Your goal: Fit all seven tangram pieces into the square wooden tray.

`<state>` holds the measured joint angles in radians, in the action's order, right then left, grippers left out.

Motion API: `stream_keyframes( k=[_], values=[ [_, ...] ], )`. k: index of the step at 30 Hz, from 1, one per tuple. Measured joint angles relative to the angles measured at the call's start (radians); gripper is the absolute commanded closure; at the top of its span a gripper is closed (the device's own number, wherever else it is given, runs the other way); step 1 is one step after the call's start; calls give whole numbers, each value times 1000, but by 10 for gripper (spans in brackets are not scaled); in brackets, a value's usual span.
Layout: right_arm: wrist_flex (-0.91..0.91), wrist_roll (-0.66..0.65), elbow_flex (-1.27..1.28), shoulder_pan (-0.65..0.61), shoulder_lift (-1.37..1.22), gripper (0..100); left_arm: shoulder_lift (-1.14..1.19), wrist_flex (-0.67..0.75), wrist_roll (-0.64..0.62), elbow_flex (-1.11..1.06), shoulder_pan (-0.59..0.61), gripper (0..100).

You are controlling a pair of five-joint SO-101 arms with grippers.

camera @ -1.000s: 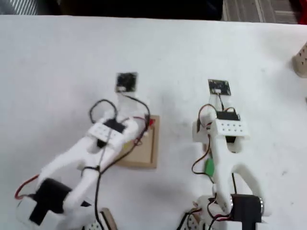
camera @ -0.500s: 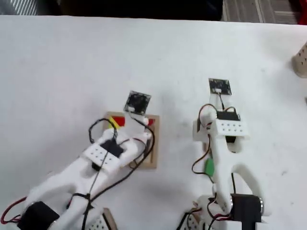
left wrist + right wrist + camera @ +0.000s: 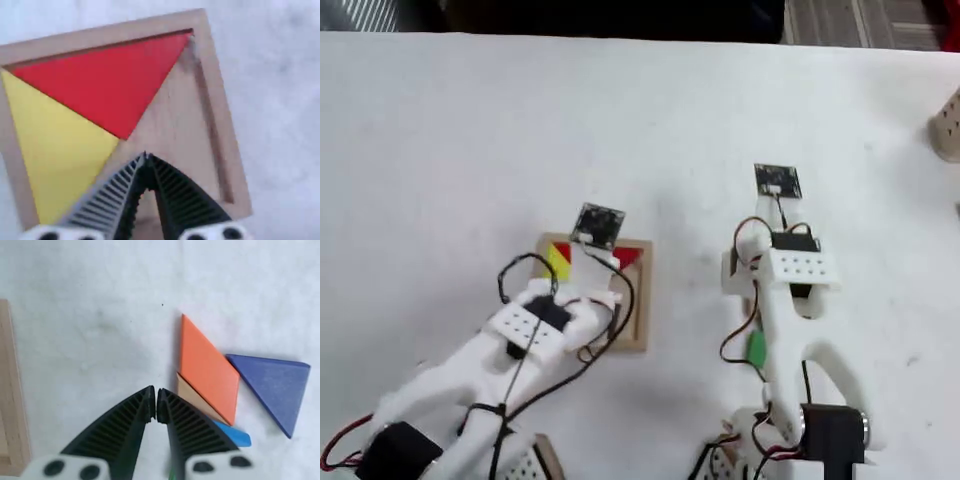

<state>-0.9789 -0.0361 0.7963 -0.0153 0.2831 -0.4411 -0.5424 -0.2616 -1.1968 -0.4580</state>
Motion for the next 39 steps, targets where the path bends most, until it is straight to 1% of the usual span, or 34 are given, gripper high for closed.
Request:
stream_keyframes(
  k=[5, 9, 15, 22, 26, 30, 34, 36, 39],
  values=[
    [15, 0, 17, -2, 0, 977, 6, 61, 0, 0, 9, 977],
    [20, 0, 20, -2, 0, 977, 112, 83, -2, 38, 48, 978],
    [20, 0, 20, -2, 0, 977, 236, 43, -14, 158, 60, 978],
    [20, 0, 20, -2, 0, 977, 241, 40, -15, 170, 117, 977],
    [20, 0, 20, -2, 0, 977, 241, 28, -15, 170, 120, 977],
    [20, 0, 20, -2, 0, 977, 183, -20, -15, 170, 124, 977],
    [20, 0, 20, -2, 0, 977, 40, -74, -15, 166, 130, 977],
    [20, 0, 20, -2, 0, 977, -35, -77, -15, 143, 163, 976],
    [20, 0, 20, -2, 0, 977, -126, -51, -15, 95, 250, 976]
  ],
)
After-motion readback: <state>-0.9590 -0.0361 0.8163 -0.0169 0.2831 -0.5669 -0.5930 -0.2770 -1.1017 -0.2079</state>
